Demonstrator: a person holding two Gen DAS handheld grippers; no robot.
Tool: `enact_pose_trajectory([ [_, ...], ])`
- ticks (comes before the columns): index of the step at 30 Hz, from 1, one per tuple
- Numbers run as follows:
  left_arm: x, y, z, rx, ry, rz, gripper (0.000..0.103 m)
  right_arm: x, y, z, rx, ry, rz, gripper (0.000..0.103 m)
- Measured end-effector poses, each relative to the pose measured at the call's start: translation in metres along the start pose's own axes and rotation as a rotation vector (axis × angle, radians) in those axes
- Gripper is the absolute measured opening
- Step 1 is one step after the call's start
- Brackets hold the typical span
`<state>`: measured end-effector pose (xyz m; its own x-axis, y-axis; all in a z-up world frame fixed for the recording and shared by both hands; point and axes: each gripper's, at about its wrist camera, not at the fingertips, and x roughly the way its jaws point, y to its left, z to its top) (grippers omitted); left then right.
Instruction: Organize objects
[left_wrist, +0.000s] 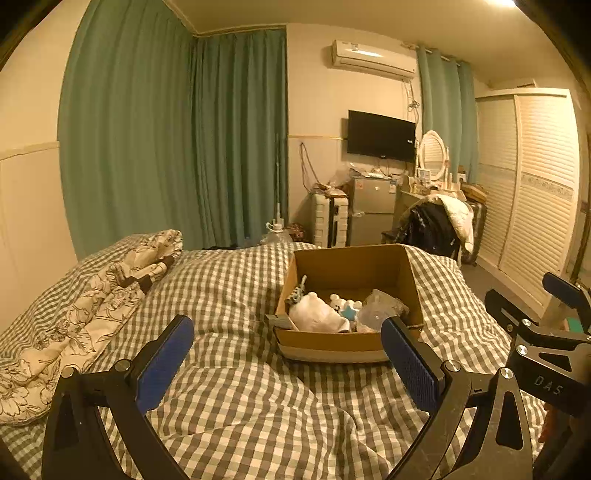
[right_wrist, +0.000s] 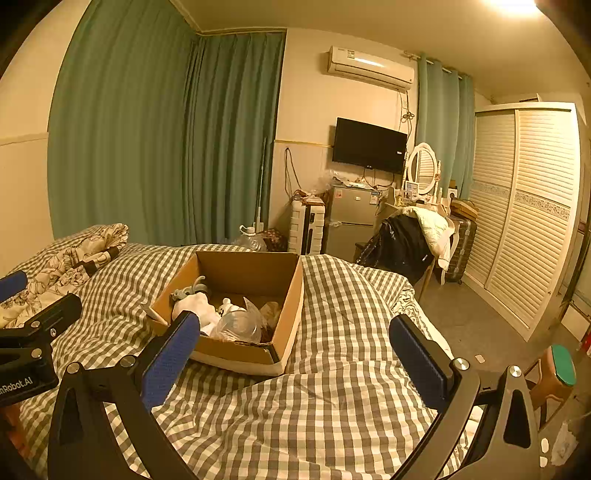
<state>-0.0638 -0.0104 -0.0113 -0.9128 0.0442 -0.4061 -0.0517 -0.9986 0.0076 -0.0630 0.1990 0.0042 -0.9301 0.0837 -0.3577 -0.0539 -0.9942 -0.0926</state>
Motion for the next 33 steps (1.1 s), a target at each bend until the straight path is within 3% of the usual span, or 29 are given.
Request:
enact_pose_trajectory([
  [33,-0.0021,0.0010,-0.0001,-0.004,0.003,0.020,0.103,0.0000,-0.0007,-0.0022,-0.009,0.011,0.002,0.103],
])
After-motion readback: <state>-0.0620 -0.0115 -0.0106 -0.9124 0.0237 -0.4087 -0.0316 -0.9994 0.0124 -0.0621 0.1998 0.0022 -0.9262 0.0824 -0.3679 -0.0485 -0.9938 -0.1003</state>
